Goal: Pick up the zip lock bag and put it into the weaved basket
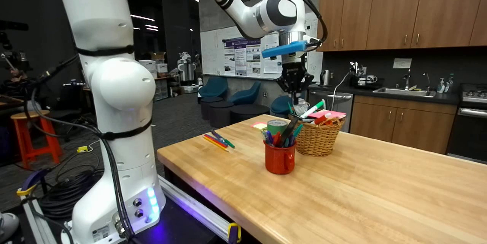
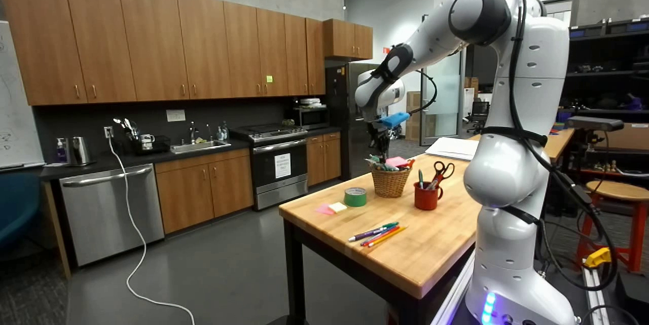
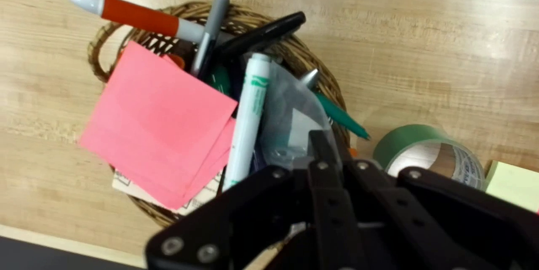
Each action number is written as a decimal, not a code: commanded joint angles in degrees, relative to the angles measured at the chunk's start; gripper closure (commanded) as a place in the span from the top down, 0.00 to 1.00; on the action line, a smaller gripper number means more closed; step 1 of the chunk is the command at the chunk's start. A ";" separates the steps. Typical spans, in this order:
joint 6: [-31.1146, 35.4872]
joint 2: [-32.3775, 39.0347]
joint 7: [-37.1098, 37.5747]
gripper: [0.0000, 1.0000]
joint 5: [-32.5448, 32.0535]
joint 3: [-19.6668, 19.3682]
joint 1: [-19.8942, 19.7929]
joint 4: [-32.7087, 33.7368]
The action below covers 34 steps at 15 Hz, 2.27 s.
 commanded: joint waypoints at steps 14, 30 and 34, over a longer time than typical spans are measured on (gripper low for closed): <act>-1.77 -7.02 1.78 0.79 -0.77 0.68 -0.05 -2.86; -10.26 -22.10 2.30 1.00 15.88 1.61 5.41 -4.17; -9.67 -21.30 1.51 1.00 15.80 1.40 5.70 -3.57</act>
